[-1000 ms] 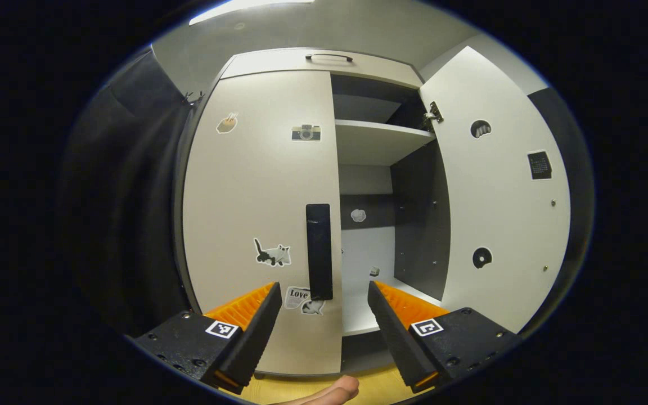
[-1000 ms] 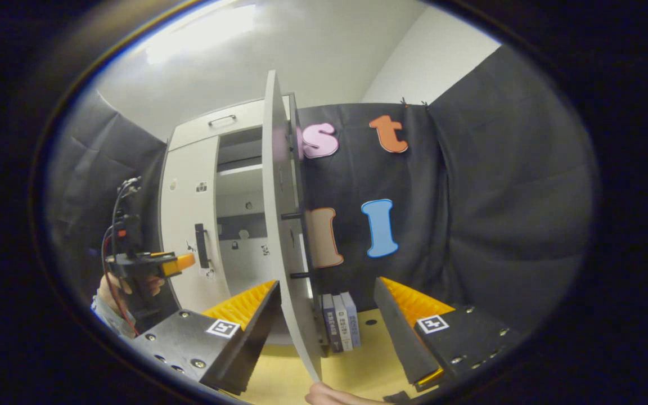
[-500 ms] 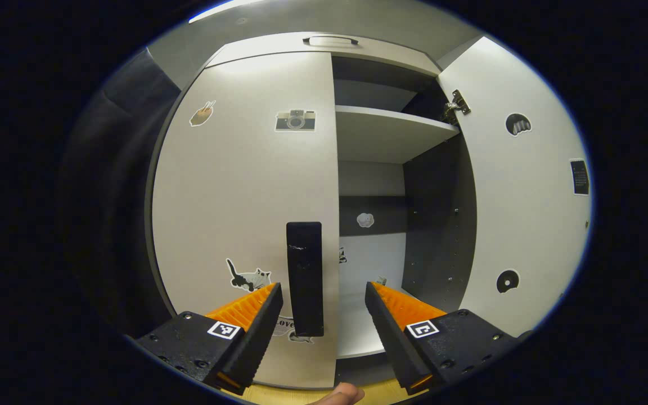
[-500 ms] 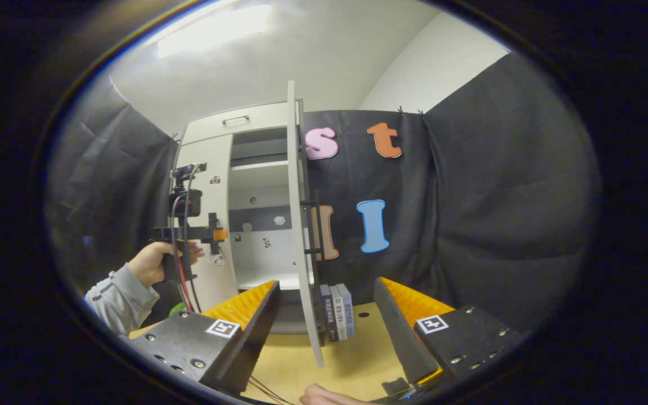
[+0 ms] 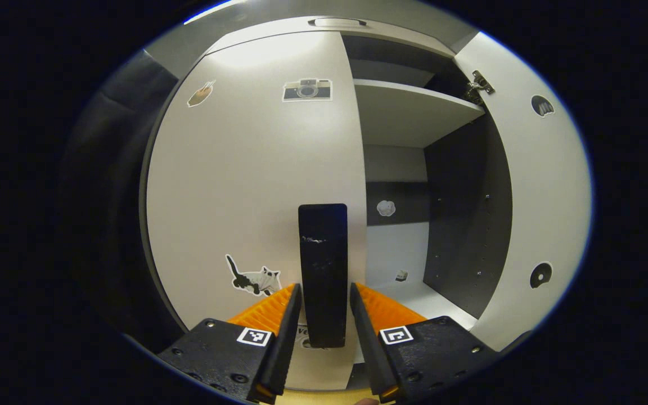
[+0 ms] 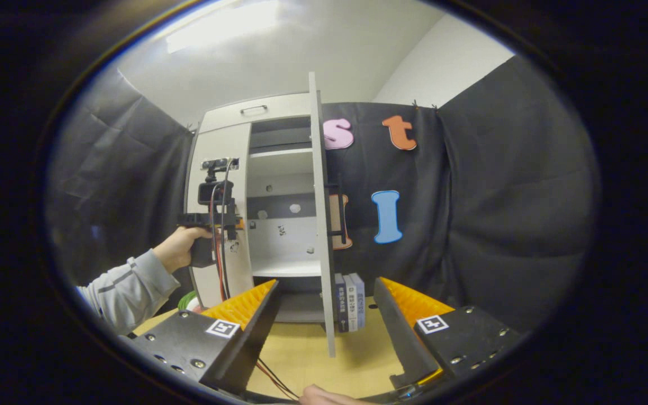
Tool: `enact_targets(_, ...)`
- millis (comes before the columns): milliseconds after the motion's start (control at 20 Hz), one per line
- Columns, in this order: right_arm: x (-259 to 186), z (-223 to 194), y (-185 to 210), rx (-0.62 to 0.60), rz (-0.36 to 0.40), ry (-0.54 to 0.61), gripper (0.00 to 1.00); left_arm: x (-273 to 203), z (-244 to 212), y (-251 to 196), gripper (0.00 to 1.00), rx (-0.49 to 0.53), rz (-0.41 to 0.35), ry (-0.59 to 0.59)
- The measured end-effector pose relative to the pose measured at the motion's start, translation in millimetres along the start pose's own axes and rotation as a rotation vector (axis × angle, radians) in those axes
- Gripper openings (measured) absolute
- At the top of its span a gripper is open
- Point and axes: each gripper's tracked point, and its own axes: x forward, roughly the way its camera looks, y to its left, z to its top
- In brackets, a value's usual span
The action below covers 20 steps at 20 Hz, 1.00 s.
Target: Open the right door of the double-door shoe cabinet with the right hand, and open the left door with the left hand.
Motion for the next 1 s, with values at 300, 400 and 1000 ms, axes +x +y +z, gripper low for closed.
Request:
enact_targets(300,-4.7,-2.9,13.5,0.0,-0.002,0.014,0.94,0.3,-4.4,-1.0,0.3,0.026,-0.018,0.04)
enact_targets(400,-6.2,-4.2,18.3,-0.007,-0.003,0.022,0.98,-1.1,-5.6,-1.8,0.27,0.005,-0.043,0.046)
enact_targets(1000,-8.1,-1.3,42.7,-0.015,-0.005,0.021,0.94,-63.0,-6.1,14.4,0.23,-0.036,-0.125,0.07)
